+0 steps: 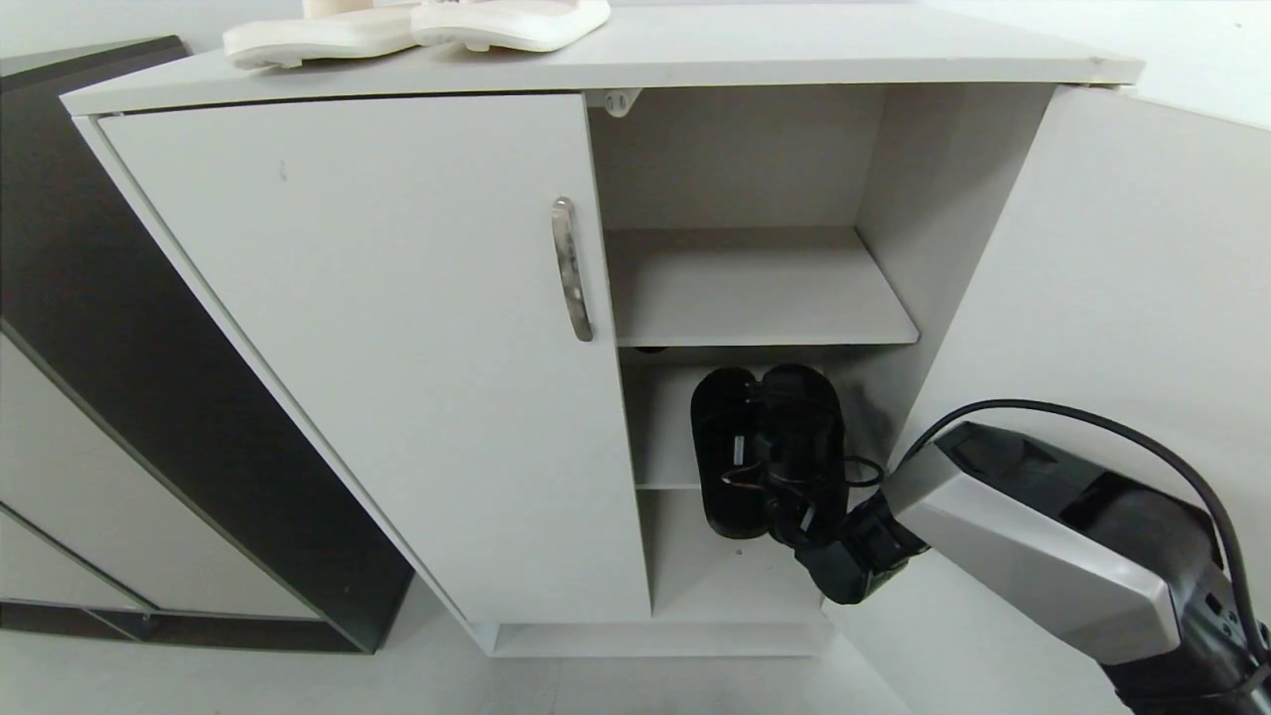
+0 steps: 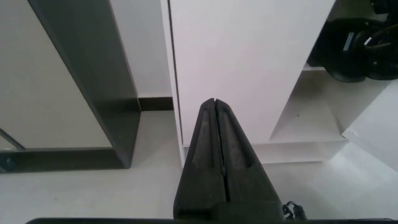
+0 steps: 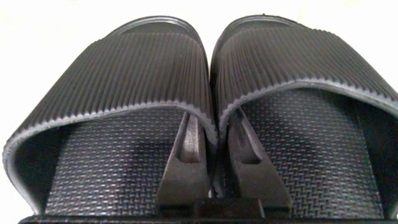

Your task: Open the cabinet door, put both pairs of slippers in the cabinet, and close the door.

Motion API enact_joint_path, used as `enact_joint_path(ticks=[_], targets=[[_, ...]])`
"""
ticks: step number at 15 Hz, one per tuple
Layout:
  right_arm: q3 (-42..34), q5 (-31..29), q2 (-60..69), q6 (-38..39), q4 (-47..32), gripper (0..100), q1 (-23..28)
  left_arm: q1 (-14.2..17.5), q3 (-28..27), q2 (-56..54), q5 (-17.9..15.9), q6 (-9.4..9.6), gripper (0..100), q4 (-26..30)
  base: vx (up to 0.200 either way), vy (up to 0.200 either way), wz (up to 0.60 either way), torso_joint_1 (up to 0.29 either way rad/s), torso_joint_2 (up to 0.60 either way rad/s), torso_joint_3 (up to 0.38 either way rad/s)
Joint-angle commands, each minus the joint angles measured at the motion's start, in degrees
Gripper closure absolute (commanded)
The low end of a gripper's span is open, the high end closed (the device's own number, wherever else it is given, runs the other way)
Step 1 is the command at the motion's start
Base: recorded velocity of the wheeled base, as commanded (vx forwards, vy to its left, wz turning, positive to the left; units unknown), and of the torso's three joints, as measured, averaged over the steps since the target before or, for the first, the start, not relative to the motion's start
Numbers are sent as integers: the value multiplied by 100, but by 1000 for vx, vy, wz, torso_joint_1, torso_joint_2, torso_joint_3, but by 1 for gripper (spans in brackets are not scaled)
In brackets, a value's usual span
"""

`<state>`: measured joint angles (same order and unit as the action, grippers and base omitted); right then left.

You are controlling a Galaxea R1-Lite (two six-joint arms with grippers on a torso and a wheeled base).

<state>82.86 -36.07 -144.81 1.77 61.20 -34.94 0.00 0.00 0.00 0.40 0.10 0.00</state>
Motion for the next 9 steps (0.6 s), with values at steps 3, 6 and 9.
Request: enact_joint_path(ticks=[3, 6, 9], targets=[[1259, 12, -574, -10, -627, 100, 163, 0, 0, 9, 21, -1, 100, 0, 0, 0, 0, 0, 0, 0], [1927, 12, -741, -1, -1127, 100, 216, 0, 0, 9, 21, -1, 100, 0, 0, 0, 0, 0, 0, 0], [2287, 12, -917, -1, -1338, 100, 224, 0, 0, 9, 21, -1, 100, -9, 0, 0, 0, 0, 0, 0]])
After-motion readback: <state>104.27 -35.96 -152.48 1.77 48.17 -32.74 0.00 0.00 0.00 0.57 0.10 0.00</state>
